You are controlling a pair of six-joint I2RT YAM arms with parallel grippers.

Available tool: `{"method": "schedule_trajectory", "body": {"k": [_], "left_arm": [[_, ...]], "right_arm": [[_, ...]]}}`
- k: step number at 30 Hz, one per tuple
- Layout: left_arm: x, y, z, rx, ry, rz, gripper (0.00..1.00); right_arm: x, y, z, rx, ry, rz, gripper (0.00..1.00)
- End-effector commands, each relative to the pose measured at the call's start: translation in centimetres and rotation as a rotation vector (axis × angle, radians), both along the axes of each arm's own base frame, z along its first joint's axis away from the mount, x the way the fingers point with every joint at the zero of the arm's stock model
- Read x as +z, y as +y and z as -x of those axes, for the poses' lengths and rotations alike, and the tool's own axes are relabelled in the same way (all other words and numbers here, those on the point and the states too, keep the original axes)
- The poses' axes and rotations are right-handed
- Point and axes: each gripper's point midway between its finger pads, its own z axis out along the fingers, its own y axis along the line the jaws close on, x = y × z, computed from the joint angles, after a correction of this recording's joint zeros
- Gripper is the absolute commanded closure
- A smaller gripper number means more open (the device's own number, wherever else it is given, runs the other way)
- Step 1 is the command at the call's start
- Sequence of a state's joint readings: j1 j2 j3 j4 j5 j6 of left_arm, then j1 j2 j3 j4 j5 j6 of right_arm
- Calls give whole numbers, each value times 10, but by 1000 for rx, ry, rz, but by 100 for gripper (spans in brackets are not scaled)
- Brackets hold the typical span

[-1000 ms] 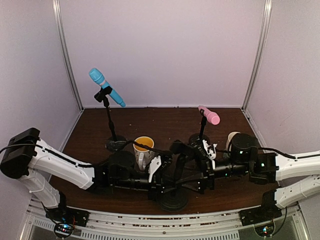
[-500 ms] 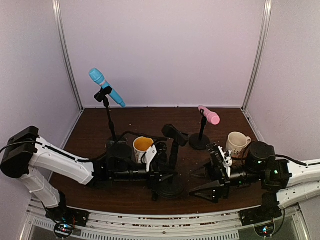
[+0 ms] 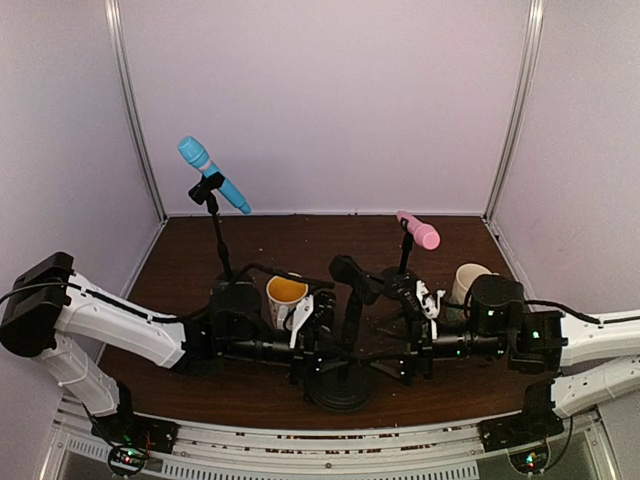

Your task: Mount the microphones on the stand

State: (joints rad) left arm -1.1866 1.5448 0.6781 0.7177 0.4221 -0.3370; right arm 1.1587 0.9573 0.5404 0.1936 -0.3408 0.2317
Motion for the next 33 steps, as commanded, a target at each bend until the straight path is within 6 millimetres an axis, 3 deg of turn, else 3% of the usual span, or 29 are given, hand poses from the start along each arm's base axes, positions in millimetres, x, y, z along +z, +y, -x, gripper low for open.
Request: {"method": "schedule_trajectory", "body": {"k": [1,9,17,20,23,29,33], "left_arm": [[59,-13,16,-115,-44,185,100],[51,-20,-3,-19,-21,140,100],[52,-10,-41,214,2,112,100],[53,-10,-47,246,3,109,100],[58,-9,-47,250,6,118,100],[63,-4,-38,199,-18,116,100],[72,-4,-12,46,-28,154,100]], "right_arm": [[36,16,2,54,-66,-102,20],[38,32,14,142,-51,-124,21],[32,20,46,137,-11,-148,22],[33,18,59,157,10,-161,22],[32,16,66,166,29,-166,22],[33,1,60,112,23,-183,22],[36,-14,42,4,-28,-168,22]]}}
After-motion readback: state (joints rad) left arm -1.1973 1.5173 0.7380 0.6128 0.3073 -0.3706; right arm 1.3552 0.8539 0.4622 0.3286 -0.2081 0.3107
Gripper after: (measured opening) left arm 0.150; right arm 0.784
